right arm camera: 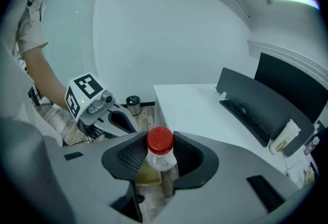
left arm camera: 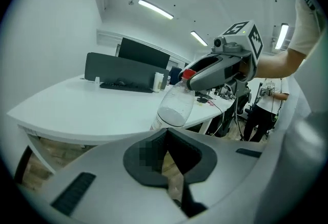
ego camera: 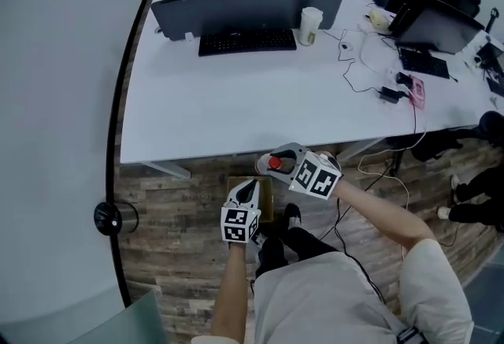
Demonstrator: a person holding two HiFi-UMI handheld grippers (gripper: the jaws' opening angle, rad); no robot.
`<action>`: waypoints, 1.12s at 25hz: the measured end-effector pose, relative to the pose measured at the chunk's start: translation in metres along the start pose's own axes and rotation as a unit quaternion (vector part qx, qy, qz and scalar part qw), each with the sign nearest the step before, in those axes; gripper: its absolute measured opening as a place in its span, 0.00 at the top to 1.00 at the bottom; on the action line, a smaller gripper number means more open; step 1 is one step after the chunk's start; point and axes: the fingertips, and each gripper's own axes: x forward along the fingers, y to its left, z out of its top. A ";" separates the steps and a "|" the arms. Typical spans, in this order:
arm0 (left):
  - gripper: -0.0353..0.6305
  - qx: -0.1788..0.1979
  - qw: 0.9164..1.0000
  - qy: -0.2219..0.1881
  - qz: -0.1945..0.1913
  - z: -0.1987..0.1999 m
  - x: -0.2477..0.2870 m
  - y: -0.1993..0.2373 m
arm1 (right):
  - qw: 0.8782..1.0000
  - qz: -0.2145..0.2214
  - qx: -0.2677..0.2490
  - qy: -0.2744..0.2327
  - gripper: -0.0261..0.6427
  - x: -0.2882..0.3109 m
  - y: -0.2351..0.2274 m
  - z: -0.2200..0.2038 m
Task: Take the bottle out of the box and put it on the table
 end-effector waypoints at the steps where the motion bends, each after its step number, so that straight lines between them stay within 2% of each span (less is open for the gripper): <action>1: 0.93 0.003 1.000 -0.003 -0.001 0.011 0.004 -0.005 | 1.000 -0.002 0.002 -0.007 0.69 -0.010 -0.003 0.005; 6: 0.92 0.021 1.000 -0.017 -0.008 0.053 0.021 -0.019 | 0.998 -0.021 0.029 -0.048 0.69 -0.052 -0.038 0.026; 11: 0.92 0.025 0.999 -0.034 -0.013 0.087 0.045 -0.034 | 0.994 -0.051 0.063 -0.073 0.69 -0.089 -0.081 0.023; 16: 0.92 0.043 0.998 -0.039 -0.021 0.108 0.069 -0.051 | 0.992 -0.082 0.075 -0.060 0.69 -0.104 -0.129 -0.005; 21: 0.92 0.055 0.998 -0.035 -0.012 0.121 0.081 -0.055 | 0.990 -0.113 0.083 -0.033 0.69 -0.103 -0.173 -0.040; 28: 0.92 0.067 0.998 -0.022 -0.002 0.130 0.103 -0.059 | 0.987 -0.118 0.107 -0.027 0.69 -0.105 -0.212 -0.067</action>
